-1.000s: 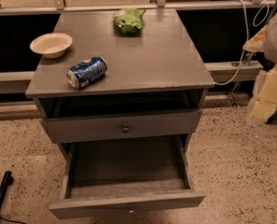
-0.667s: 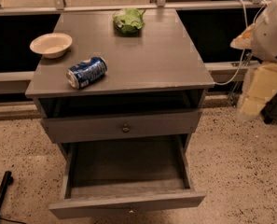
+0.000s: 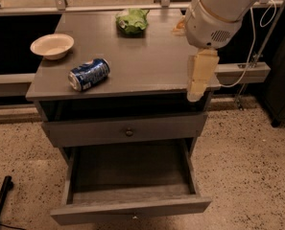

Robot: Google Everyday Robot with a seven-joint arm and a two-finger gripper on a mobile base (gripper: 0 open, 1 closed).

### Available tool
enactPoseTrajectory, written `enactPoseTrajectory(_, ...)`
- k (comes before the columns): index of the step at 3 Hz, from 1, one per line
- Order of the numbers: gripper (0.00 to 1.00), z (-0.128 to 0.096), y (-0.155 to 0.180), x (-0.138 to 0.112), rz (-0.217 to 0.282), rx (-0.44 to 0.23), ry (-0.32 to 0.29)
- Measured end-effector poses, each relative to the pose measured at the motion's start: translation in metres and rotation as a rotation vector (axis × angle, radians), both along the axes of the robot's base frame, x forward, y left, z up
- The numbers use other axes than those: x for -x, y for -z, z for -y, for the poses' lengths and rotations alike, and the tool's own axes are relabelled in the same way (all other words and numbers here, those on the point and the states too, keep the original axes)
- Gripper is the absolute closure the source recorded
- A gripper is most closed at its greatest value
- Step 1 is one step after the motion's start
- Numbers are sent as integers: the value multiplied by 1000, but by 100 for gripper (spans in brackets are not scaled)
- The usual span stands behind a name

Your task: Place pepsi can into middle drawer

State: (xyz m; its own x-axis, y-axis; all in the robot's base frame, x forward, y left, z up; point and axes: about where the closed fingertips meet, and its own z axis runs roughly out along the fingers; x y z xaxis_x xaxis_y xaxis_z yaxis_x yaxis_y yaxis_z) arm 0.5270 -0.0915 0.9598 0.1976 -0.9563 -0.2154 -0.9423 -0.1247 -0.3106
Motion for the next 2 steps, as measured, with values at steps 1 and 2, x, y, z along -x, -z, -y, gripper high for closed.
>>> enactPoseTrajectory(1, 0, 0, 0, 0, 0, 0, 0)
enactPoseTrajectory(2, 0, -11, -2, -19, 53, -4, -50)
